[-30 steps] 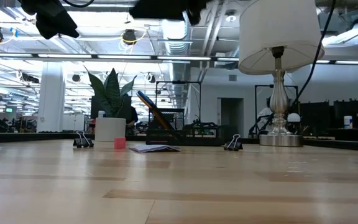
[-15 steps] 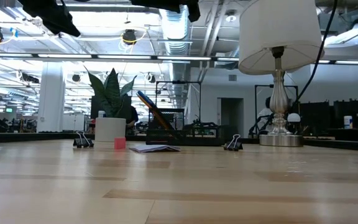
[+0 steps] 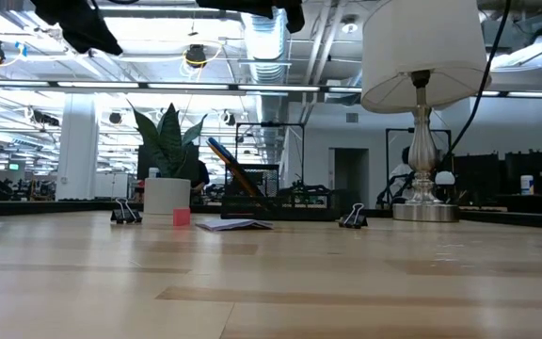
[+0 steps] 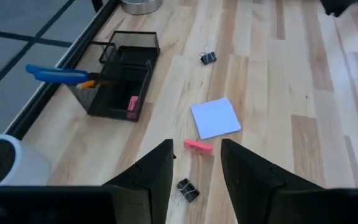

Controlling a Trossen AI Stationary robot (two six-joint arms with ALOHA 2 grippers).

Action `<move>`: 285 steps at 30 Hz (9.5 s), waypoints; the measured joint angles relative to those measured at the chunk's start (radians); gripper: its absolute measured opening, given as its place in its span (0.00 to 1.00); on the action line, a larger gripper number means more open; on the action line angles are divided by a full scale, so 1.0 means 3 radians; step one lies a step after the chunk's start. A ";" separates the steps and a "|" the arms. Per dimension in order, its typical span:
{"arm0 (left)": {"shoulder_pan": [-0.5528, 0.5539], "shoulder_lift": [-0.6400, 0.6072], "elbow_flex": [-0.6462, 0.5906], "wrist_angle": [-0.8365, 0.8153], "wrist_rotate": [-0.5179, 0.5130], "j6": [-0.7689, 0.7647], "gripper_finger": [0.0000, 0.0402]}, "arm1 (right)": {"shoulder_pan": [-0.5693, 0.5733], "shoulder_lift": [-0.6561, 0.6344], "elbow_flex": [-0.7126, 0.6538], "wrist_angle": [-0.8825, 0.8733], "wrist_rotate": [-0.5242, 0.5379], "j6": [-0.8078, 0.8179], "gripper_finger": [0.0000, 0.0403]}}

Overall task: Pick and place office supplies into organizer
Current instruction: Put the eraser into the desk organizer

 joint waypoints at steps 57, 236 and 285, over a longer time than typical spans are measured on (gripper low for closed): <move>-0.0075 0.0993 -0.0001 -0.0018 0.0136 -0.0577 0.31 | 0.0098 0.0000 -0.0001 -0.0232 -0.0008 0.0117 0.01; -0.1511 0.4818 0.0022 0.1880 -0.2886 -0.4567 0.22 | 0.0661 -0.0022 0.0000 -0.5039 0.2699 0.2935 0.00; -0.1472 0.4832 0.0004 0.1875 -0.3010 -0.4543 0.22 | 0.0660 -0.0022 0.0000 -0.5037 0.2701 0.2941 0.00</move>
